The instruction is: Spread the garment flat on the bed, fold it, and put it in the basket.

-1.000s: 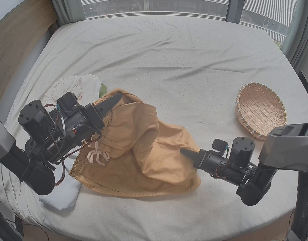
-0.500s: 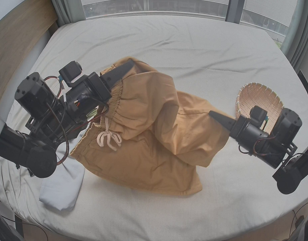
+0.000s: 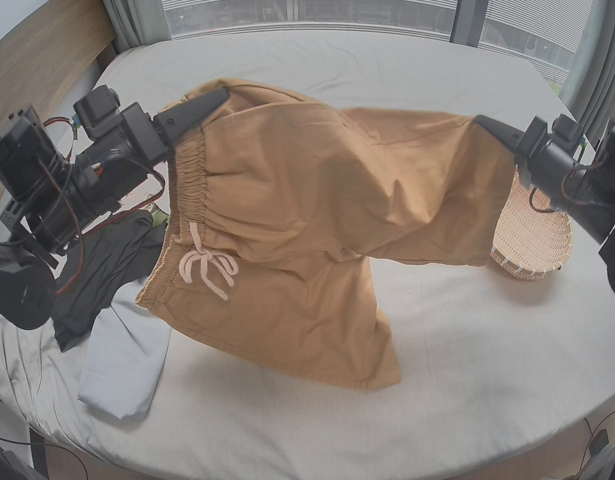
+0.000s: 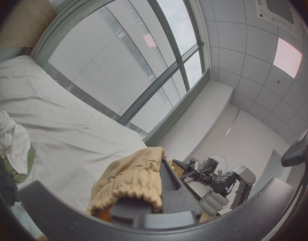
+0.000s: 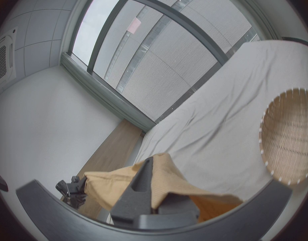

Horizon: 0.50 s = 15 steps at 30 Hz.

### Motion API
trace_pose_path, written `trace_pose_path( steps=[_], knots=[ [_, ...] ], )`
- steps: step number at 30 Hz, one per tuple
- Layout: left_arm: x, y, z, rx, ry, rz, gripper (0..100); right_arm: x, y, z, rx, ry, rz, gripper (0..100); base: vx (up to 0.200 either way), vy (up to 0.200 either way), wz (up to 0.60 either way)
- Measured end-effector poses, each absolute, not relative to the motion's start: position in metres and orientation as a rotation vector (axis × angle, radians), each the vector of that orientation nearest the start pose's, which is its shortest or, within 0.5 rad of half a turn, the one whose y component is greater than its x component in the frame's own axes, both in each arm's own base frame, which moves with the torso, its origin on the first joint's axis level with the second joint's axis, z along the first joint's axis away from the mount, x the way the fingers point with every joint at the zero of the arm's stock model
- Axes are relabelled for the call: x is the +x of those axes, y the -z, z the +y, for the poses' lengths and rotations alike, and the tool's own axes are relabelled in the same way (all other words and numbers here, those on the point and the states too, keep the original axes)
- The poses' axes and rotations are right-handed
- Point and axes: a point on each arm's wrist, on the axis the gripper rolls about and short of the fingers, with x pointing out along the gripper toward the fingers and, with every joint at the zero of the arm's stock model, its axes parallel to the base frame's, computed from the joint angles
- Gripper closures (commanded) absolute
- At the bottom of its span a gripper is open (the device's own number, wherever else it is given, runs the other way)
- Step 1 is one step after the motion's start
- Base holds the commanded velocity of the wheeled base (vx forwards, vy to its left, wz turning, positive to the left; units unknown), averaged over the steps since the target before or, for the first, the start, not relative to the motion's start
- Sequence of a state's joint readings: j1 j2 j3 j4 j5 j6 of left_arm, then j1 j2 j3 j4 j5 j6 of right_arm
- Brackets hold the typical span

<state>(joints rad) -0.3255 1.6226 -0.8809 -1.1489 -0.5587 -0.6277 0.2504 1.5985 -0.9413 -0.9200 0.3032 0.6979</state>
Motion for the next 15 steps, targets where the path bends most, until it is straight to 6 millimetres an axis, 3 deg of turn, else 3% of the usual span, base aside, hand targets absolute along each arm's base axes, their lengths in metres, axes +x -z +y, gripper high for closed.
trace_pose_path(
  steps=[12, 15],
  knots=[
    [0.254, -0.286, -0.086, -0.548, 0.936, -0.152, 100, 0.257, -0.368, 0.051, 0.631, -0.644, -0.174, 100, 0.000, 0.000, 0.00],
    [0.253, -0.283, -0.085, -0.551, 0.928, -0.142, 100, 0.252, -0.381, 0.049, 0.625, -0.652, -0.200, 100, 0.000, 0.000, 0.00]
  ],
)
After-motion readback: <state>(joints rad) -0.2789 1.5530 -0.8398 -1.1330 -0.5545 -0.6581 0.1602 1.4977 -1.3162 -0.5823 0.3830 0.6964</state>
